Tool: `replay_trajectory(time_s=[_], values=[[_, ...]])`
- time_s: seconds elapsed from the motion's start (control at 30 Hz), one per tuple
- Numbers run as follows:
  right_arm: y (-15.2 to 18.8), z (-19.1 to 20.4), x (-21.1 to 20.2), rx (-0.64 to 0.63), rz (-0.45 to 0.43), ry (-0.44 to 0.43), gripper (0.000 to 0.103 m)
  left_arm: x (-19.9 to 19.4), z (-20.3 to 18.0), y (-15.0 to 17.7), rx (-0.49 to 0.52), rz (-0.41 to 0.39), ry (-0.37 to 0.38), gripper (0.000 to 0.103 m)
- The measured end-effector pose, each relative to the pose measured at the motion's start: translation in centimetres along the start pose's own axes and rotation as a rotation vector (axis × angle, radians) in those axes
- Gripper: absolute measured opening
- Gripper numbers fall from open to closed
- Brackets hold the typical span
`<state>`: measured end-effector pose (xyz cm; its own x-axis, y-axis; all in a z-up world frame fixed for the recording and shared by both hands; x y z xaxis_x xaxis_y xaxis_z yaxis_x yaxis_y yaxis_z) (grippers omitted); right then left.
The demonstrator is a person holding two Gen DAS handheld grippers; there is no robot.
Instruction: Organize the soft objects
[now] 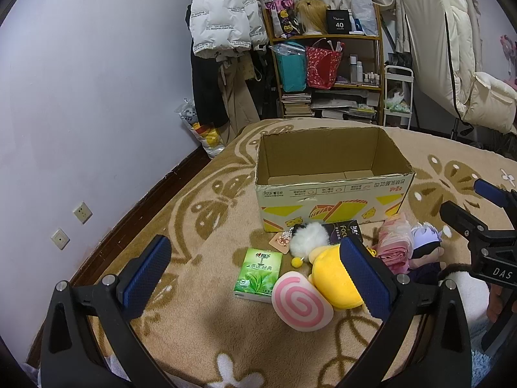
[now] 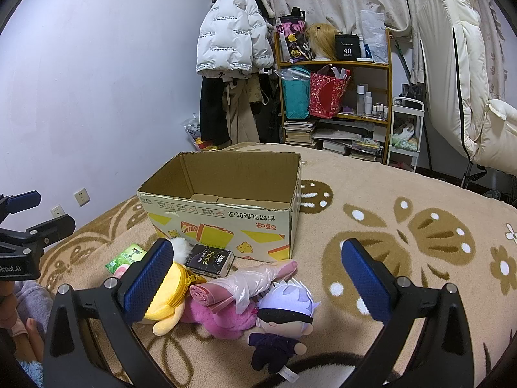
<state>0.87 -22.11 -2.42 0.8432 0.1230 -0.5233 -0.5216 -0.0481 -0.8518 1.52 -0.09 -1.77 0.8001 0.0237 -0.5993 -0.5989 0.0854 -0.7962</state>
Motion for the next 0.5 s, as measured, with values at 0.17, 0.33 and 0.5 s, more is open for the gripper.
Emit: replay_trajectory(time_s=[0.17, 0.33, 0.5], values=[[-0.01, -0.01, 0.00, 0.000, 0.001, -0.001, 0.103, -0.02, -0.03, 0.08, 0.000, -0.001, -0.002, 0.103], [0.00, 0.00, -0.01, 0.000, 0.001, 0.000, 0.103, 0.00, -0.03, -0.02, 0.001, 0.001, 0.000, 0.103], [-0.09, 0.06, 0.00, -0.001, 0.006, -0.003, 0.103, 0.05, -0.10, 0.09, 0.003, 0.004, -0.006, 0.103]])
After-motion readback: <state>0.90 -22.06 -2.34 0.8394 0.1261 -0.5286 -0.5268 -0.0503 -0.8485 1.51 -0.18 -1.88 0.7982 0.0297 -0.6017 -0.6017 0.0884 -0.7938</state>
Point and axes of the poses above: each gripper's, at about its wrist camera, not at the fingertips, and x roughly the way its jaws point, z to its left, y to its underside, the point moved 2 cm from there along x, roughly the way its jaws point, and after that the axes turned 6 degrees about -x, right-handed, at the moved point
